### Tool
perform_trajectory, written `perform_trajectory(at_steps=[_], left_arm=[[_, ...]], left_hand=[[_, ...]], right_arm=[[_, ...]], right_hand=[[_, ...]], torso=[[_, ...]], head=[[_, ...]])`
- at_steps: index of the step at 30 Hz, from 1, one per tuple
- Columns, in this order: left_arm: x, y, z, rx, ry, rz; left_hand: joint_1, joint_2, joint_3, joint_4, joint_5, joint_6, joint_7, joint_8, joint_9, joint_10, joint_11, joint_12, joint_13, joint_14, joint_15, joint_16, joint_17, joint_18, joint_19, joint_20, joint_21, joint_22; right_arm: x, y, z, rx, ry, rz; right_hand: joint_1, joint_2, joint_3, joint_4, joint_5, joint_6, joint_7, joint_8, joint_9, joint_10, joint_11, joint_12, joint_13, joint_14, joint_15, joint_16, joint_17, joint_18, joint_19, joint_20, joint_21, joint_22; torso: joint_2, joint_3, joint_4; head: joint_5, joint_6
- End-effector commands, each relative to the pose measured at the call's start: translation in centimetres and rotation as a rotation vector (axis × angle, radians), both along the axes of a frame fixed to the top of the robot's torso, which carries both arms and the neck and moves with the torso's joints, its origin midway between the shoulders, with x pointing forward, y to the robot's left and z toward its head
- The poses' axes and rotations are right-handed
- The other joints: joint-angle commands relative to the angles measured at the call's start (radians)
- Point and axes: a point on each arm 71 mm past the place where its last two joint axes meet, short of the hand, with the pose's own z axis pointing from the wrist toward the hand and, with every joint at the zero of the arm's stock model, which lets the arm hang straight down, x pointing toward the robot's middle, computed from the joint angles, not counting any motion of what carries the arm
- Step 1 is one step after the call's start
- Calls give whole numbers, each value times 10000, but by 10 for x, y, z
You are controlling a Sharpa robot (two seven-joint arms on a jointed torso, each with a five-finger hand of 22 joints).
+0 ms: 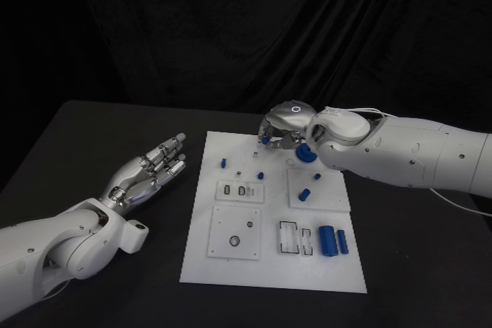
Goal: Assemble the parts on the task board
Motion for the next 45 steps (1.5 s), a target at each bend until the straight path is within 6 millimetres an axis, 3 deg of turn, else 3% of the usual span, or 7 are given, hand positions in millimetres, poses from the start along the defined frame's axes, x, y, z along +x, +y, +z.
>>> perform_trajectory(at_steps=[1, 9, 15, 19, 33, 45], left_arm=[[-2, -2, 7, -482, -752, -371], [-2, -2, 7, -474, -738, -372], [-2, -2, 7, -469, -726, -378], [-2, -2, 7, -463, -720, -376], [-1, -3, 6, -449, -676, -405], [-1, -4, 6, -437, -620, -448]], left_hand=[[87, 12, 44, 10, 35, -4, 49, 2, -15, -35, 60, -43, -11, -4, 66, -37, -15, 180, -3, 81, -34, -6], [107, 14, 56, 5, 64, 1, 59, 4, -14, -35, 60, -40, -11, -4, 69, -37, -15, 181, -2, 85, -33, -6], [107, 14, 56, 5, 64, 1, 59, 4, -14, -35, 60, -40, -11, -4, 69, -37, -15, 181, -2, 85, -33, -6], [107, 14, 56, 5, 64, 1, 59, 4, -14, -35, 60, -40, -11, -4, 69, -37, -15, 181, -2, 85, -33, -6], [127, 17, 68, 4, 80, 8, 85, 6, -13, -36, 56, -39, -10, -4, 72, -37, -15, 181, -3, 89, -34, -6], [134, 19, 72, 4, 87, 0, 93, 5, -13, -36, 59, -39, -10, -4, 74, -37, -15, 181, -1, 91, -32, -5]], right_arm=[[2, -2, -2, 202, 143, -216], [2, 1, -2, 212, 162, -154], [1, 3, -2, 244, 144, -62], [0, 4, -2, 261, 126, -18], [2, 11, -3, 124, 262, 9], [6, 20, -6, -48, 408, 52]], right_hand=[[-93, -23, 55, -4, 53, 181, 225, -21, 1342, 1, 67, -41, -14, 161, 55, 17, -2, -95, 29, 20, 31, 17], [-121, -25, 70, 18, 51, 144, 233, -49, 1357, -40, 87, -89, -26, 152, 71, 13, -3, -96, 24, 35, 31, 29], [-154, -34, 74, 42, 48, 109, 241, -75, 1367, -51, 98, -115, -30, 146, 83, 15, 3, -97, 21, 47, 33, 41], [-174, -38, 75, 58, 47, 85, 243, -92, 1372, -52, 102, -127, -31, 144, 88, 16, 6, -97, 19, 53, 34, 47], [-213, -56, 154, 109, 53, -63, 262, -212, 1408, -210, 135, -308, -70, 108, 123, 8, 12, -99, 0, 95, 38, 97], [-216, -59, 200, 121, 53, -119, 260, -262, 1427, -300, 154, -408, -92, 80, 140, -16, -17, -96, -23, 114, 22, 100]], torso=[[3, -2, -16], [0, 8, -46], [4, 14, -34], [3, 2, -79], [6, -14, -39], [7, -44, -52]], head=[[48, -7], [43, -19], [30, -19], [82, -36], [-5, -62], [-6, -52]])
